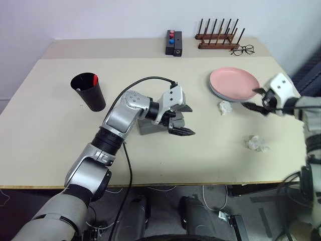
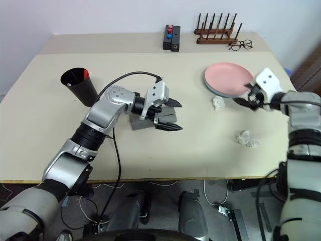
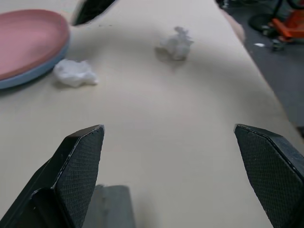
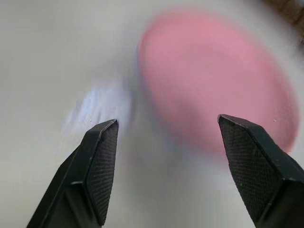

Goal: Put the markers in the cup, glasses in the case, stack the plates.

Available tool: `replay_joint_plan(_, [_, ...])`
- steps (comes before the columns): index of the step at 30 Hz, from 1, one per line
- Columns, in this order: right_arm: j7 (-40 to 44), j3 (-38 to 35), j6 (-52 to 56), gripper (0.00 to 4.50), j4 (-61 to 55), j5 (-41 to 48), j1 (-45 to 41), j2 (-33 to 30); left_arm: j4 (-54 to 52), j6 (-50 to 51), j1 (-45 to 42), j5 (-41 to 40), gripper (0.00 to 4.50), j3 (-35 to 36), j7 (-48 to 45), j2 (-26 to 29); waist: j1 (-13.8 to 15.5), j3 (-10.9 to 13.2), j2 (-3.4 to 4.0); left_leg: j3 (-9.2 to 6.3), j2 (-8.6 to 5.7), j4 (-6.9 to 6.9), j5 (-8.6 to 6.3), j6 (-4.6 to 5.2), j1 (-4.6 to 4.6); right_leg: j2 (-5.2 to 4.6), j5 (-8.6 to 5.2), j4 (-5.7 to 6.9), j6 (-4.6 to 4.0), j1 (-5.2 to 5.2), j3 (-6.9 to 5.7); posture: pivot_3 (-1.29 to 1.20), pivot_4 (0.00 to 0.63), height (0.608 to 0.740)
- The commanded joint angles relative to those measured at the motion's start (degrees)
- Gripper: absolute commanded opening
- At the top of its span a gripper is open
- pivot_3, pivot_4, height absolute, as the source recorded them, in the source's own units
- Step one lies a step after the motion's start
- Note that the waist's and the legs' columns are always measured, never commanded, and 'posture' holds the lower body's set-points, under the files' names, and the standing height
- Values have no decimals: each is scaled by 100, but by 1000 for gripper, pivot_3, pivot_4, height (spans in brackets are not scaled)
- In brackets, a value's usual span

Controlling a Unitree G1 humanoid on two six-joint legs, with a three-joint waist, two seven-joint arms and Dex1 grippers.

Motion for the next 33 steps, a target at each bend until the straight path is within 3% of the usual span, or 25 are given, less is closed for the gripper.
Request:
replay_joint_plan(1, [767,-510,558,3381,-1004,610,785,-618,134,-330,-244,-2,4500,-40,-211,-91,-3,-1,4,0,1,1,0,0,1,0,0,0,0,0,0,0,150,740])
replay_joint_plan(6, [1078,-965,1246,3381,-1852,1087,1903,-995,390,-548,-350,10,4500,-89,-425,-187,-51,-4,8,1,11,2,-2,3,10,0,-1,-3,-1,2,4,0,150,740])
replay_joint_plan(11, [1129,-1193,1690,3381,-2460,1362,2594,-963,595,-760,-425,75,4500,-163,-708,-199,5,-4,10,-1,14,6,-2,2,9,0,-1,-2,-1,3,4,0,150,740])
replay_joint_plan(17, [935,-1160,1795,3381,-2878,1486,2973,-690,781,-903,-513,169,4500,-144,-791,-250,25,-3,6,-7,15,14,-2,3,2,-5,-2,-6,-1,4,4,0,150,740])
replay_joint_plan(27, [713,-670,1754,3381,-2879,1369,2837,-251,743,-912,-485,263,4500,-99,-801,-184,15,-3,8,-7,14,14,-2,3,2,-4,-2,-6,0,4,4,0,150,740])
replay_joint_plan(30, [636,-591,1765,2613,-2832,1356,2751,-212,702,-881,-463,262,4500,-86,-770,-148,15,-4,8,-7,14,14,-2,3,2,-4,-2,-5,0,4,4,0,150,740])
replay_joint_plan(33, [516,-554,1694,1168,-2836,1326,2714,-174,680,-866,-448,266,4500,-85,-742,-131,20,-3,8,-7,14,14,-2,3,2,-4,-2,-5,0,4,4,0,150,740])
